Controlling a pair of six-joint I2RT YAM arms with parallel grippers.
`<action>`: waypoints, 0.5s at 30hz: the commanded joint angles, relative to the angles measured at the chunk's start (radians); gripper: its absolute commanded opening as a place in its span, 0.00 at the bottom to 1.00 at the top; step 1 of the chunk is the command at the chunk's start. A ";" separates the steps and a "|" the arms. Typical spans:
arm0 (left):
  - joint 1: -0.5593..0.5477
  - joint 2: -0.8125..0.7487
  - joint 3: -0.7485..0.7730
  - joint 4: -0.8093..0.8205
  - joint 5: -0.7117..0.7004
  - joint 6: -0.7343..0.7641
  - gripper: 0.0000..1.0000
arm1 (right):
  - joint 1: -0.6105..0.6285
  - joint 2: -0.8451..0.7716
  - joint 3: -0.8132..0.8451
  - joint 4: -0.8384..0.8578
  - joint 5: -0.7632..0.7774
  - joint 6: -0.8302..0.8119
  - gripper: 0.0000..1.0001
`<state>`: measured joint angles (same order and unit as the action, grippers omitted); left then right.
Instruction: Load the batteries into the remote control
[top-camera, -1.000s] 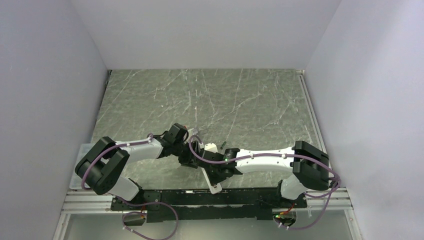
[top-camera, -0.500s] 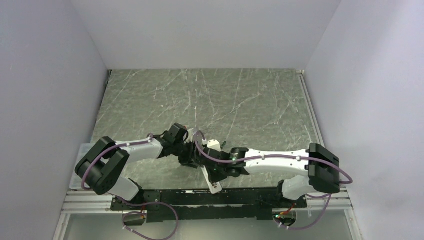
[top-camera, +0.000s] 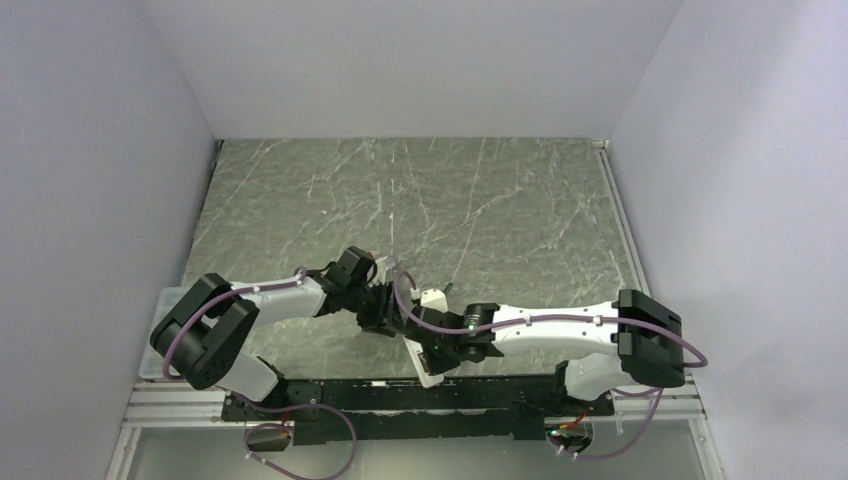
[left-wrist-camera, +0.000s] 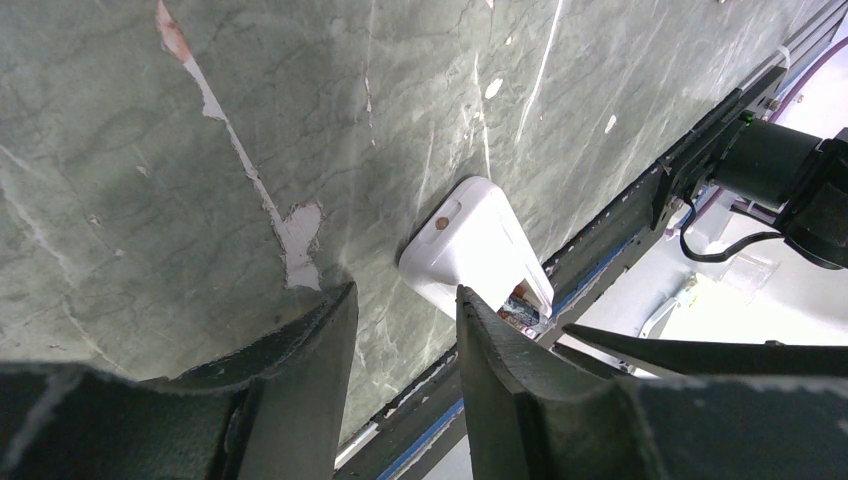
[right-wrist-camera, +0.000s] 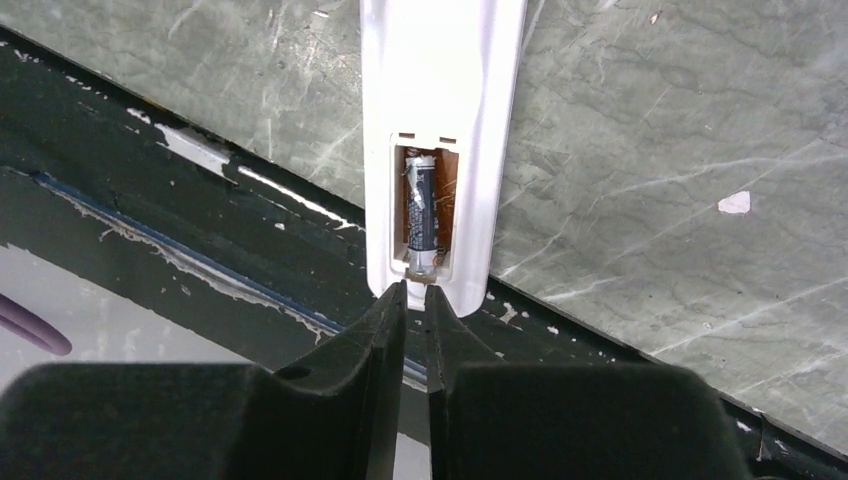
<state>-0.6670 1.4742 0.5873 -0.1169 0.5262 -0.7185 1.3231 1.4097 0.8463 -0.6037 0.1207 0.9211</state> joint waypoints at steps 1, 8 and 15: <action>0.001 -0.002 0.020 0.015 0.014 0.008 0.47 | 0.004 0.014 -0.006 0.021 -0.007 0.011 0.14; 0.001 0.009 0.018 0.027 0.026 0.005 0.47 | 0.004 0.042 -0.006 0.040 -0.015 -0.005 0.13; 0.001 0.007 0.017 0.027 0.027 0.005 0.47 | 0.001 0.057 -0.004 0.055 -0.016 -0.021 0.12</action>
<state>-0.6670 1.4773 0.5873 -0.1158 0.5343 -0.7189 1.3231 1.4521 0.8433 -0.5797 0.1024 0.9154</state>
